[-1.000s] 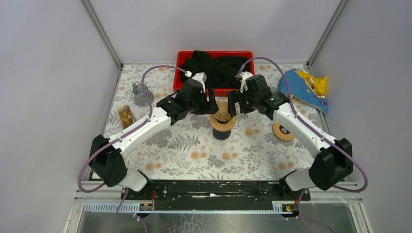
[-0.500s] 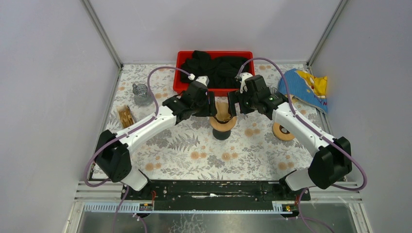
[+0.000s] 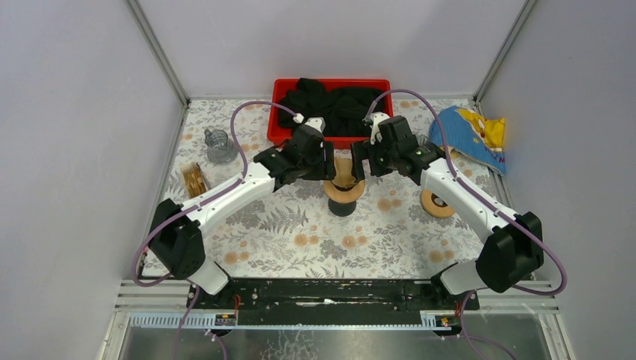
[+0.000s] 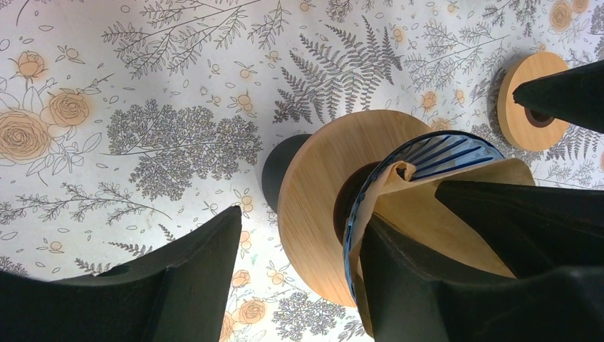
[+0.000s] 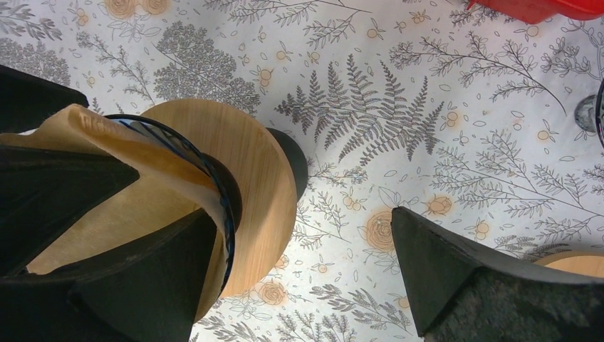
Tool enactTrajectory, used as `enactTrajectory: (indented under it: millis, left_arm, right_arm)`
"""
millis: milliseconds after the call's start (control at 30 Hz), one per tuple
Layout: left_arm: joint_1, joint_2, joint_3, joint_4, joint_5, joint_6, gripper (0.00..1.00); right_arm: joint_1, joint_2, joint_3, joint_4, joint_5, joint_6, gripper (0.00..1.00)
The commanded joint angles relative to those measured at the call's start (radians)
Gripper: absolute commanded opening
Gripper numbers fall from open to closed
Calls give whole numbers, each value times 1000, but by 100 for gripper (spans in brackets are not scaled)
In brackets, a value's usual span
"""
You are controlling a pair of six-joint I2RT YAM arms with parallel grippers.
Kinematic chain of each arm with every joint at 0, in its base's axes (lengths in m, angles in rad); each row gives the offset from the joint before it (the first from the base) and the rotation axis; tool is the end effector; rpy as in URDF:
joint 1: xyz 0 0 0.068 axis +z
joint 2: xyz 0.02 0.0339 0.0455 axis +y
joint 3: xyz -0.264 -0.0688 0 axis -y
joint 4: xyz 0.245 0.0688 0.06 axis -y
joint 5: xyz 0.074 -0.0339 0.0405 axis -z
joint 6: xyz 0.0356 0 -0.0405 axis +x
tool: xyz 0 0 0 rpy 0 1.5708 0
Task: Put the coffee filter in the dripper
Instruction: Place the coffee filter in the coffee dripper.
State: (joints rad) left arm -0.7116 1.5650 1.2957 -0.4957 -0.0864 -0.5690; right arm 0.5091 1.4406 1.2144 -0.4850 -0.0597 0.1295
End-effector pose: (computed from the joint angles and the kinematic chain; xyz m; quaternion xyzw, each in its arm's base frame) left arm 0.2667 -0.2260 0.2943 0.0486 0.9179 -0.2022 0.3379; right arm 0.2792 0.1583 0.3073 -0.1836 0.8900 0.1565 0.3869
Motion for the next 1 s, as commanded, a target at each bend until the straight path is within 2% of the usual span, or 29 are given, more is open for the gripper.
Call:
enactTrajectory:
  millis: [0,967]
  left_arm:
    - [-5,-38,25,-23,-24,17,68]
    - [-20,-7,35,-21,-16,12,69]
  right_arm:
    - [-3,-55,46,24,-30,7,99]
    - [-4,-121,-13,98,-50,32,99]
